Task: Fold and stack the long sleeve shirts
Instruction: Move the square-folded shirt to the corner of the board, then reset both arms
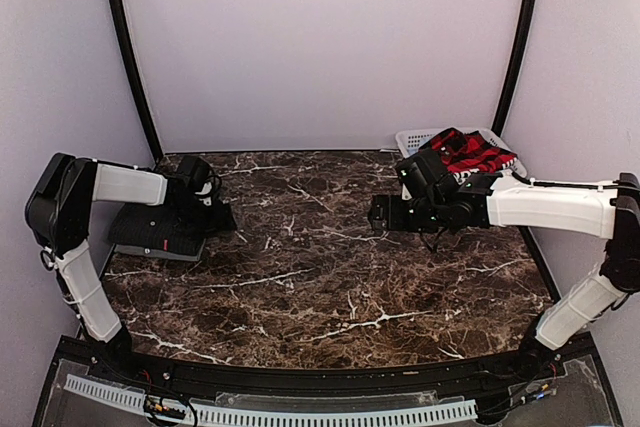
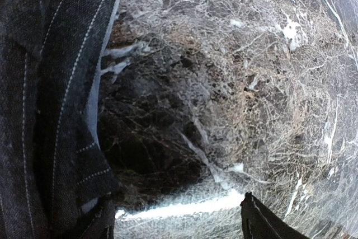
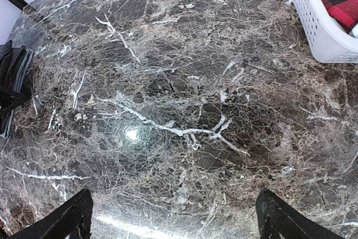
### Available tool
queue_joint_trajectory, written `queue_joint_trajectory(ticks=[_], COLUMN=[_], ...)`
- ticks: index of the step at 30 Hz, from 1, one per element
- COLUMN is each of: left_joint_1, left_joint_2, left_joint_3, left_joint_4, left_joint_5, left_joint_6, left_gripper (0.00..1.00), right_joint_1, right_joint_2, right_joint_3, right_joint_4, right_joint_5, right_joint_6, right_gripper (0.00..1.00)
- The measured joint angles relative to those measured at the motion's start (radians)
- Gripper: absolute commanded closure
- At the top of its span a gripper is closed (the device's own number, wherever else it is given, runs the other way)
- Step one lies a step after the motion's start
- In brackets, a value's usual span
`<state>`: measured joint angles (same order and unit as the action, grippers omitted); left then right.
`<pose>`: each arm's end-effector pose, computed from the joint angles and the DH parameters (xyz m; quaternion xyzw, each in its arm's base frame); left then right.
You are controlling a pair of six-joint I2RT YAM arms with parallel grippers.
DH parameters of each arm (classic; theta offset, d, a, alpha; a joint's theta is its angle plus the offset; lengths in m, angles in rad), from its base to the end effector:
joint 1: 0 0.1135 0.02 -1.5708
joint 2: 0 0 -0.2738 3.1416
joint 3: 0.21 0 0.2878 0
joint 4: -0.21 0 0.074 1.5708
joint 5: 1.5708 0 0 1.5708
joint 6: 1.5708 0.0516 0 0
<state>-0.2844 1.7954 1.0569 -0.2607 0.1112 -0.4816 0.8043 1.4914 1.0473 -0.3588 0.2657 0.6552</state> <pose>0.3797 -0.1170 0.1299 -0.0787 0.9548 -0.1547 0.2412 0.2624 0.2530 0.2306 -0.0190 0.9202 0.1560 0.3586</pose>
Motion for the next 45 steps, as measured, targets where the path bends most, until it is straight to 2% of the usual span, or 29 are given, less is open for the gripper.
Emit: queue_joint_trajectory(ticks=[8, 12, 17, 19, 21, 35, 45], left_joint_1=[-0.022, -0.058, -0.106, -0.128, -0.146, -0.180, -0.180], left_joint_2=[-0.056, -0.094, -0.129, -0.143, -0.164, -0.391, -0.465], left_joint_3=[0.009, 0.046, 0.088, 0.102, 0.106, 0.106, 0.105], left_joint_4=[-0.030, -0.032, -0.026, -0.020, -0.011, 0.093, 0.119], left_joint_5=[0.068, 0.089, 0.105, 0.110, 0.116, 0.142, 0.135], left_joint_6=[0.041, 0.062, 0.080, 0.082, 0.088, 0.083, 0.092], left_gripper=[0.23, 0.17, 0.15, 0.03, 0.01, 0.01, 0.01], right_joint_1=[0.000, 0.000, 0.000, 0.000, 0.000, 0.000, 0.000], right_joint_2=[0.000, 0.000, -0.006, -0.023, -0.047, -0.306, -0.418], right_joint_3=[0.000, 0.000, 0.000, -0.005, -0.013, -0.110, -0.129], right_joint_4=[0.005, 0.021, 0.024, 0.030, 0.040, 0.150, 0.188], right_joint_5=[0.000, 0.000, 0.001, 0.003, 0.008, 0.072, 0.107], right_joint_6=[-0.007, -0.008, -0.008, -0.008, -0.008, -0.042, -0.099], right_gripper=[0.01, 0.01, 0.01, 0.01, 0.01, 0.01, 0.01])
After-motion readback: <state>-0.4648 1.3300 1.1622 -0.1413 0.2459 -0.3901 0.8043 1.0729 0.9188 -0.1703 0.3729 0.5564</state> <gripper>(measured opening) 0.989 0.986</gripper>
